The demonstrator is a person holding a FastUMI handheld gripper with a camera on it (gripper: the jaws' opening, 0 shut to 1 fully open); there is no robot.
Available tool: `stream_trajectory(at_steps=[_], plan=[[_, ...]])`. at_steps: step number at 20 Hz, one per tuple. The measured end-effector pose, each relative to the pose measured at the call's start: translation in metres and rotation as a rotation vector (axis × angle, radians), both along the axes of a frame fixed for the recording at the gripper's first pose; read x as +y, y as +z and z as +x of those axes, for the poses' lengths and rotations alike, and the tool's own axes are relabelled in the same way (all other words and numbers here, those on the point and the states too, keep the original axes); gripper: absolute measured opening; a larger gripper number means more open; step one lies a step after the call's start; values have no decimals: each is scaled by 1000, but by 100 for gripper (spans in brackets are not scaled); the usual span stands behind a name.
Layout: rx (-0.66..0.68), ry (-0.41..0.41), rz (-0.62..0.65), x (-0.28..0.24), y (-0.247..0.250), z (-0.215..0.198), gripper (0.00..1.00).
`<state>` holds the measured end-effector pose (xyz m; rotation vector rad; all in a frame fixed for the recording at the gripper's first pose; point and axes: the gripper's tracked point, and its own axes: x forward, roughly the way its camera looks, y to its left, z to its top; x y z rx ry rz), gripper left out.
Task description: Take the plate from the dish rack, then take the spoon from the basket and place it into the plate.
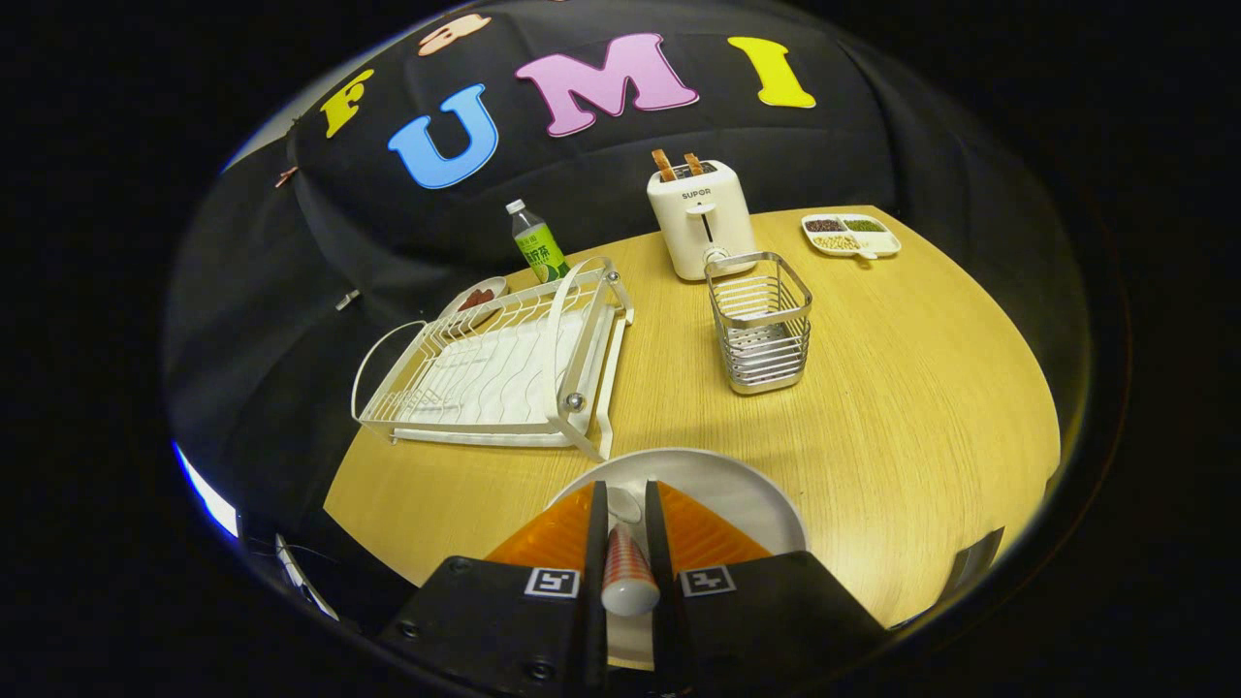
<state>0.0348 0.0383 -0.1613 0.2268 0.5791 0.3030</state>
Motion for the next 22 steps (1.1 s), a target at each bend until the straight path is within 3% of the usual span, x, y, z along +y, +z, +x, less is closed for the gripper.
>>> stream_trajectory(at_steps=[1,3,6,7,11,17,22], plan=[[-3,4,-9,1,1,-1,26],[-15,4,-8,3,6,1,42],[-46,-5,-15,0,18,5,94],[-61,-11,-22,-3,24,8,98],[-148,-49,-43,-14,63,11,99],[-392,-104,-107,-29,169,-7,99],[-520,-183,-59,-41,246,-28,99]])
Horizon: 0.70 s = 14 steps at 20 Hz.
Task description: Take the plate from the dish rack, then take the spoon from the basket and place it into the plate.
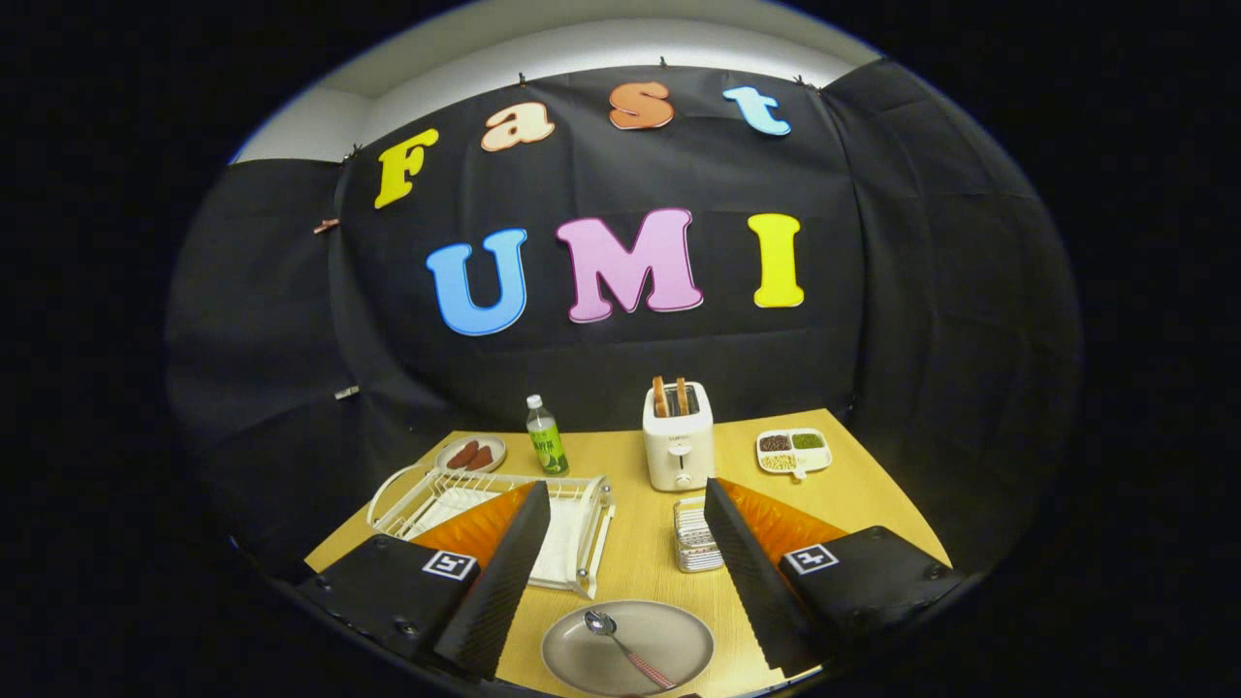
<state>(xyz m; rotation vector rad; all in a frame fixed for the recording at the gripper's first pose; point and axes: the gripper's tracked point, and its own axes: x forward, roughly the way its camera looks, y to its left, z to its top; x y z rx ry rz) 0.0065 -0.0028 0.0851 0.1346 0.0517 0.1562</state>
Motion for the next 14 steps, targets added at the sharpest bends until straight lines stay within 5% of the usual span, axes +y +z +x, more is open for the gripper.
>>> stream_trajectory(at_steps=[14], plan=[[-103,-136,-12,-34,49,-17,99]])
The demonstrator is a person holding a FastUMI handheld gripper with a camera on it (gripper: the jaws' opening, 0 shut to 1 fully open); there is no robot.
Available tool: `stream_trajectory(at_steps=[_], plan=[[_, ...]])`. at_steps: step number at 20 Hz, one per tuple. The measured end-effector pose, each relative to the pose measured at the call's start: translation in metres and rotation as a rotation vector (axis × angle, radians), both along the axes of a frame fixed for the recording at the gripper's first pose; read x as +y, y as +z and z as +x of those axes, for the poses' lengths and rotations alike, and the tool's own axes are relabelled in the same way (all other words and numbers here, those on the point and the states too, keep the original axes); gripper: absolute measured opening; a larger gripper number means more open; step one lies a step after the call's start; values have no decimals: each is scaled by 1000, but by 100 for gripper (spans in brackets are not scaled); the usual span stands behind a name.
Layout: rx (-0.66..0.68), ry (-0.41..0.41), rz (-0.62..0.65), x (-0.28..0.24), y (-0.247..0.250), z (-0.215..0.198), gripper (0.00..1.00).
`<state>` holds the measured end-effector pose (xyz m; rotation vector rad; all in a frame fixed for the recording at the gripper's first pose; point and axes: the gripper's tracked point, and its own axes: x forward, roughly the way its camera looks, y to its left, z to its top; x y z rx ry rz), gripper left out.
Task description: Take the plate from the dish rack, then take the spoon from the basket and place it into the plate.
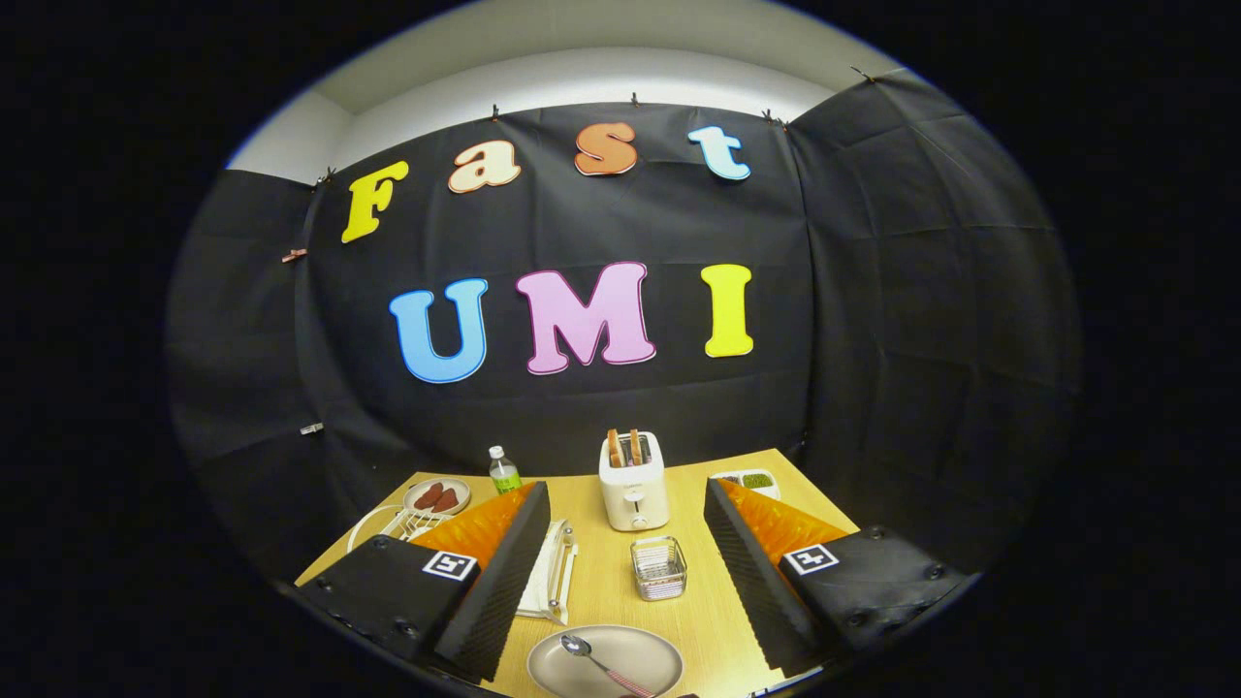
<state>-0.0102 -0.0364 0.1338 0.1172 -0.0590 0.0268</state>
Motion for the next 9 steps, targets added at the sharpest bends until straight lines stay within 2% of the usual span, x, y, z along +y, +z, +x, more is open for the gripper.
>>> stream_trajectory(at_steps=[9], plan=[[-12,-22,-16,-6,1,-12,99]])
